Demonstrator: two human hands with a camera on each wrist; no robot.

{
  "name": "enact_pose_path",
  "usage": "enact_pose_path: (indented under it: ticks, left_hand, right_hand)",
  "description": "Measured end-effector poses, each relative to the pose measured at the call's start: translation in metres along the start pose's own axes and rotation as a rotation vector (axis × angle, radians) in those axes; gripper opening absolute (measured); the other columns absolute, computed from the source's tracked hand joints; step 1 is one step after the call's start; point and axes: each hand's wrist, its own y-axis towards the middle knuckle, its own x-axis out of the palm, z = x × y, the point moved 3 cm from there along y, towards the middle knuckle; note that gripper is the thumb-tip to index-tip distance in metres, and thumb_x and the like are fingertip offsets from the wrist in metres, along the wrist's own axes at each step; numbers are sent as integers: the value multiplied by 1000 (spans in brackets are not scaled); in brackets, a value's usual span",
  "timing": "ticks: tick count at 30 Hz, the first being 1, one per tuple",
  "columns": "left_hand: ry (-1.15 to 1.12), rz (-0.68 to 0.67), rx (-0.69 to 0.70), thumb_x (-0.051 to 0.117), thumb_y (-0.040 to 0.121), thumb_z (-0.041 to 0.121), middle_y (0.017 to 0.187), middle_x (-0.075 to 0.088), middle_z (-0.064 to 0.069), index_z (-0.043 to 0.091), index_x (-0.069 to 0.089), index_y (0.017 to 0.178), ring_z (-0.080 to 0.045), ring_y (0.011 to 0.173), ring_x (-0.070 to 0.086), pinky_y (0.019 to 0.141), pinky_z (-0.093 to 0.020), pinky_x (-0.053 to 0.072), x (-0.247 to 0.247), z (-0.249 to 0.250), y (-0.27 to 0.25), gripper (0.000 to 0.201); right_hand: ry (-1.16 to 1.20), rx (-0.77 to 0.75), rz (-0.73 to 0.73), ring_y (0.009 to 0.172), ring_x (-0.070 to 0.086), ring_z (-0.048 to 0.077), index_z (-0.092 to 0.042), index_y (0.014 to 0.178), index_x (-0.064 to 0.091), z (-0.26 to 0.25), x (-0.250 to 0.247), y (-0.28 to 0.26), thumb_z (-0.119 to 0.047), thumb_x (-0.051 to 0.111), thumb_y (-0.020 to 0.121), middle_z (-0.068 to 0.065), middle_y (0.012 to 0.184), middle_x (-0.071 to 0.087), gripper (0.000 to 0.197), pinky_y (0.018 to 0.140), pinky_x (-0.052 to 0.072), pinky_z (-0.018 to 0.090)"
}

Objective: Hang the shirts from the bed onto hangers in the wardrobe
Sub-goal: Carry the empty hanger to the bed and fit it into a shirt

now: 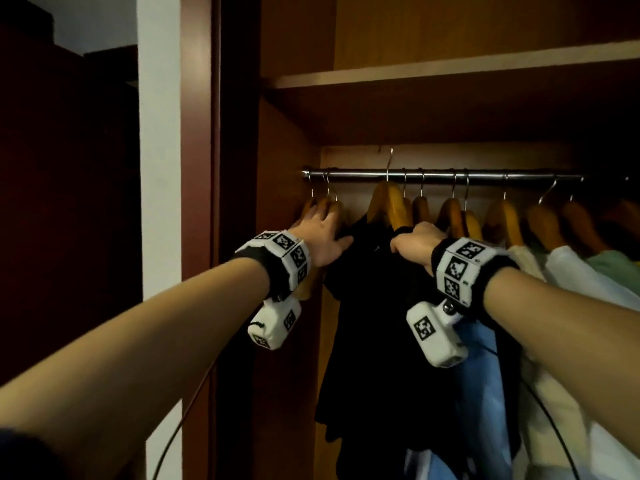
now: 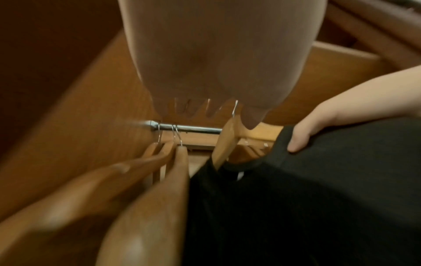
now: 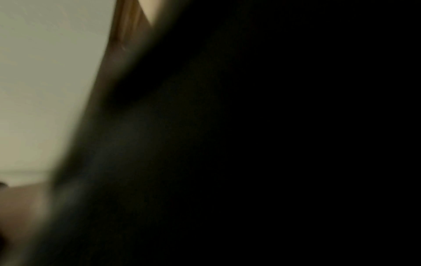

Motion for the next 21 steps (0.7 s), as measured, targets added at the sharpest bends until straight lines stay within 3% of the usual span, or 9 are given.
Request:
enact_pose_path:
  ticks: [2, 5, 10, 13, 14, 16, 18, 21]
  left_hand:
    - [-11, -14, -1, 40, 99, 54, 166, -9, 0, 25, 0, 158, -22, 151, -13, 122, -45, 3, 7, -7, 20, 77]
    - [-7, -56, 9, 43, 99, 53, 164, -18, 0, 24, -2, 158, -24, 150, -18, 121, -47, 0, 24, -17, 36, 80]
    - [61, -96, 32, 39, 99, 55, 166, -6, -1, 22, 9, 158, -25, 152, -8, 122, -47, 2, 52, -26, 43, 74]
    - [43, -145, 37, 37, 100, 55, 165, -9, -2, 24, 8, 158, -26, 152, -5, 121, -47, 1, 59, -27, 41, 72]
    - [36, -155, 46, 37, 100, 55, 165, -11, -2, 24, 8, 158, -26, 152, -6, 122, -47, 2, 61, -27, 40, 72]
    - [42, -144, 74, 36, 100, 55, 166, -9, -4, 23, 8, 158, -26, 152, -4, 123, -46, 1, 63, -29, 38, 72]
    - [33, -145, 86, 35, 101, 54, 166, -6, -5, 22, 7, 158, -26, 152, -3, 123, -46, 1, 66, -31, 36, 71]
    - [-4, -157, 95, 34, 102, 50, 166, -4, -5, 21, 7, 158, -27, 152, 0, 123, -45, 0, 63, -33, 33, 68]
  right_hand:
    - [-58, -14, -16, 116, 57, 35, 4, 115, 59, -3, 11, 20, -14, 53, 97, 16, 116, 60, 26, 96, 46, 36]
    - [-67, -27, -21, 123, 54, 36, 1, 127, 57, -2, 25, 43, -18, 61, 88, 21, 130, 58, 43, 100, 45, 40]
    - [-65, -34, -6, 131, 47, 35, 4, 138, 47, -9, 24, 53, -15, 59, 92, 22, 142, 49, 51, 103, 41, 38]
    - [-184, -39, -10, 147, 25, 32, -10, 155, 23, -5, 24, 49, -25, 47, 100, 10, 162, 21, 62, 117, 28, 42]
    - [-222, -30, -17, 148, 21, 31, -15, 156, 22, -3, 25, 47, -30, 44, 101, 9, 163, 18, 61, 119, 24, 45]
    - [-288, -14, -7, 143, 32, 33, -10, 149, 37, 2, 29, 42, -30, 44, 101, 14, 156, 32, 52, 116, 30, 42]
    - [-326, -5, -22, 131, 46, 35, 0, 135, 52, 8, 38, 35, -22, 49, 100, 19, 142, 49, 42, 103, 38, 35]
    - [-439, 12, -91, 119, 54, 34, -3, 127, 57, 13, 50, 17, -31, 52, 99, 18, 130, 56, 40, 90, 43, 32]
